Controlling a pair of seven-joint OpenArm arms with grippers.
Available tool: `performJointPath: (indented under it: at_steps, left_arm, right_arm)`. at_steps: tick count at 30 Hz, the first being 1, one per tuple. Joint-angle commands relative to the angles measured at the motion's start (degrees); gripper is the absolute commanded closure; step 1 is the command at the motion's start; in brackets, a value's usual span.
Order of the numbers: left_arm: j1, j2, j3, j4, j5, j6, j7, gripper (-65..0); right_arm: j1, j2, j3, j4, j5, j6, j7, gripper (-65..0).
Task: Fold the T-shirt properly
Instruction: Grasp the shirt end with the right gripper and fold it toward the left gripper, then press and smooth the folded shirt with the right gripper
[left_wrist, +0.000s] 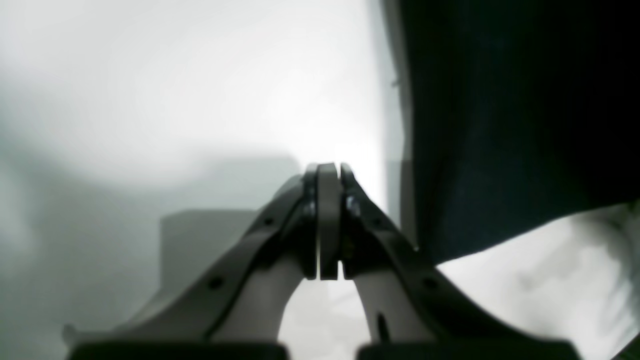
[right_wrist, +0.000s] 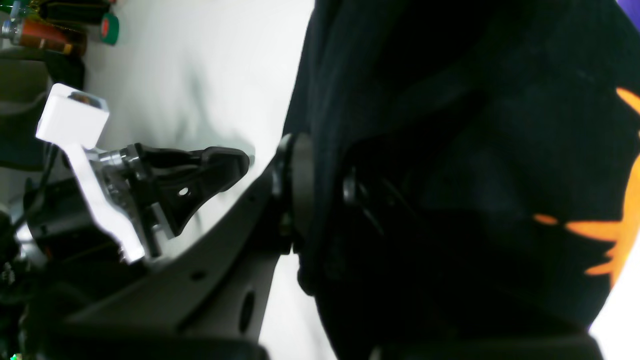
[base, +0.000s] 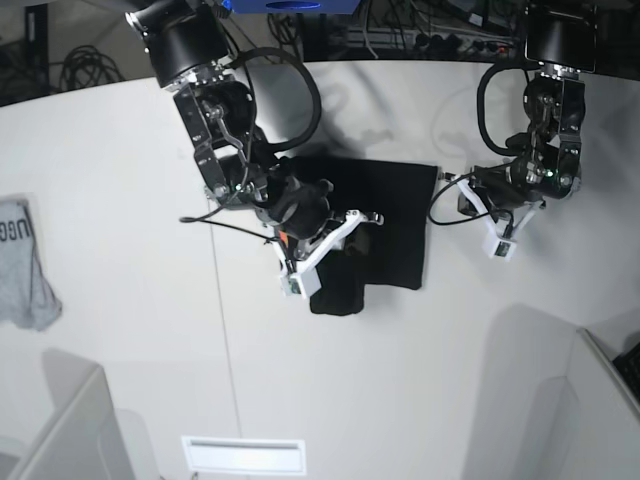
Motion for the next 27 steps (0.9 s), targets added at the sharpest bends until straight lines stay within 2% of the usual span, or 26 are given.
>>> performJointPath:
  at_steps: [1,3,7,11,19,27]
  left_arm:
    - [0.5,-1.0,-2.3,1.5,-0.3,-0.1,-0.6,0.0]
    - [2.2,-0.9,-6.0,3.2,-0.3,-1.0,-0.6,0.0]
    - [4.9,-1.0,-12.8,5.4,-0.3,-7.4,-0.3,0.0]
    - [7.9,-1.0,-19.3,5.8,-0.3,-11.3,-0.2,0.0]
    - [10.9,-1.2,-26.1,5.8,-0.3,-12.1,-0.2,0.0]
    - [10.8,-1.2,-26.4,5.6,-0.3,-12.1,-0.2,0.0]
  right_arm:
    - [1.9,-0.8,-0.7,0.9,1.1,0.7,0.9,0.0]
    - [2.3,-0.9,-1.2,0.5,1.1,0.7,0.9,0.0]
    - [4.2,-1.1,-1.2,-2.6,1.1,0.7,1.6,0.0]
    - [4.7,-1.2,-1.2,-5.6,1.1,0.7,3.7,0.0]
    - [5.9,-1.3,-1.2,-10.0,1.1,0.7,4.1,0.0]
    - [6.7,-1.3,-1.2,-12.0,1.3,0.6,4.0,0.0]
